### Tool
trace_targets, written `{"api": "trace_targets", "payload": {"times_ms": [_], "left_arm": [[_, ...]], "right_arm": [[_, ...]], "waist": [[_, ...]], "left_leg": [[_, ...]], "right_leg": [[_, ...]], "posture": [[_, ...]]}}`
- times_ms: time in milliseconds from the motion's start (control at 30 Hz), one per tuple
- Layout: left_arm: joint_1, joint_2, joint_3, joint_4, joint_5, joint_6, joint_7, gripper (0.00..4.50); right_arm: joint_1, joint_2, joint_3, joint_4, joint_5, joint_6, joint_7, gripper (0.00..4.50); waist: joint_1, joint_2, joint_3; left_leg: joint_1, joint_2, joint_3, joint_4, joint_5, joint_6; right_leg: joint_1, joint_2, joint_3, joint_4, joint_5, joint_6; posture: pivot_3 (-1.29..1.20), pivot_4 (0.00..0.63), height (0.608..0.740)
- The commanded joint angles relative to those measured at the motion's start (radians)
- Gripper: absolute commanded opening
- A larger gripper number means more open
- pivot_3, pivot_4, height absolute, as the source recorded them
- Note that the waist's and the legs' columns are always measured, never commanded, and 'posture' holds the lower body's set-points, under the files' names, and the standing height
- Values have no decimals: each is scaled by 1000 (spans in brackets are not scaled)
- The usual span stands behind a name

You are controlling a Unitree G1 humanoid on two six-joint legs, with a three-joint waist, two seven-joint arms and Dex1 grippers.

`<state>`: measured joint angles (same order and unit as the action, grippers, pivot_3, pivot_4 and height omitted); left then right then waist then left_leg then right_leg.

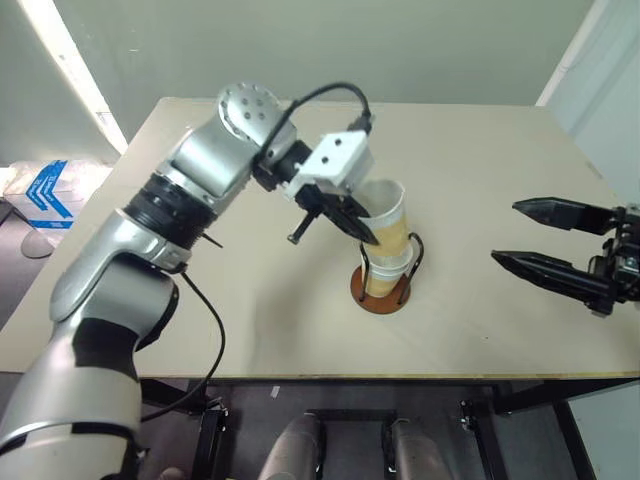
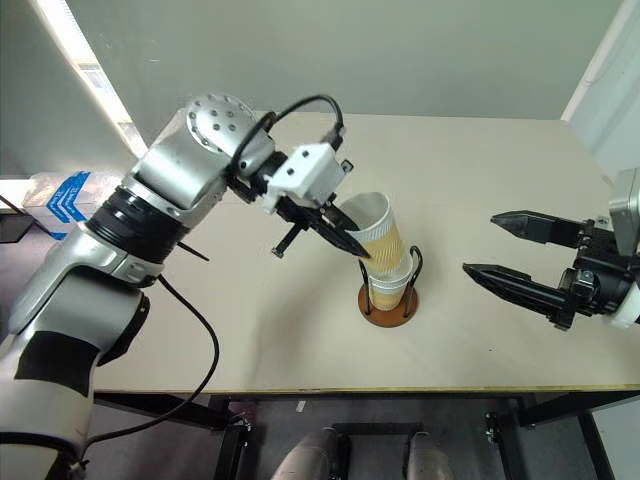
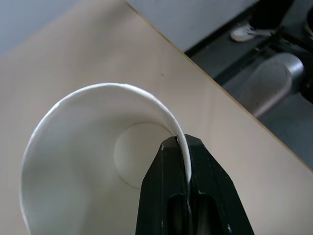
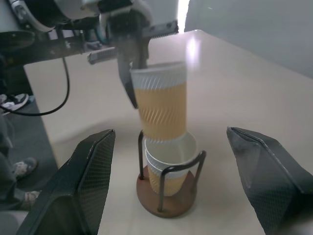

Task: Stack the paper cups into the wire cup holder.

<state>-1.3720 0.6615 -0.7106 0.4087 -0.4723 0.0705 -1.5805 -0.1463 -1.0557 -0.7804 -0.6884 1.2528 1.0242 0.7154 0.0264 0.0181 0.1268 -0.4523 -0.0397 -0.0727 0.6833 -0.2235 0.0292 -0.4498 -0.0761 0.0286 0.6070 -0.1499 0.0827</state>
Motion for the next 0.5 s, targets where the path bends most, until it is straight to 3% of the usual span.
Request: {"api": "trace_targets", "payload": {"times_ms": [33, 267, 467, 500], "left_arm": [[-39, -21, -17, 36, 8, -62, -34, 47], [-58, -81, -32, 114, 37, -128, -34, 47], [-58, -74, -60, 112, 39, -139, -34, 47], [-57, -71, -66, 107, 41, -141, -34, 218]], "right_arm": [[21, -14, -56, -33, 36, -25, -33, 3853], [60, -27, -76, -35, 60, -43, -61, 3853], [82, -40, -81, -26, 62, -57, -63, 3853], [83, -43, -80, -23, 62, -59, -62, 3853]], "waist": [[0, 0, 0], [3, 0, 0], [3, 0, 0], [3, 0, 0]], "left_leg": [[0, 0, 0, 0, 0, 0], [-2, 0, 0, 0, -1, 0], [-2, 0, 0, 0, -4, 2], [-2, 0, 0, 0, -4, 2]], "right_leg": [[0, 0, 0, 0, 0, 1], [0, 0, 0, -3, -1, 4], [1, 0, 0, -3, -4, 8], [1, 0, 1, -3, -4, 8]], "posture": [[0, 150, 740], [0, 150, 740], [0, 150, 740], [0, 150, 740]]}}
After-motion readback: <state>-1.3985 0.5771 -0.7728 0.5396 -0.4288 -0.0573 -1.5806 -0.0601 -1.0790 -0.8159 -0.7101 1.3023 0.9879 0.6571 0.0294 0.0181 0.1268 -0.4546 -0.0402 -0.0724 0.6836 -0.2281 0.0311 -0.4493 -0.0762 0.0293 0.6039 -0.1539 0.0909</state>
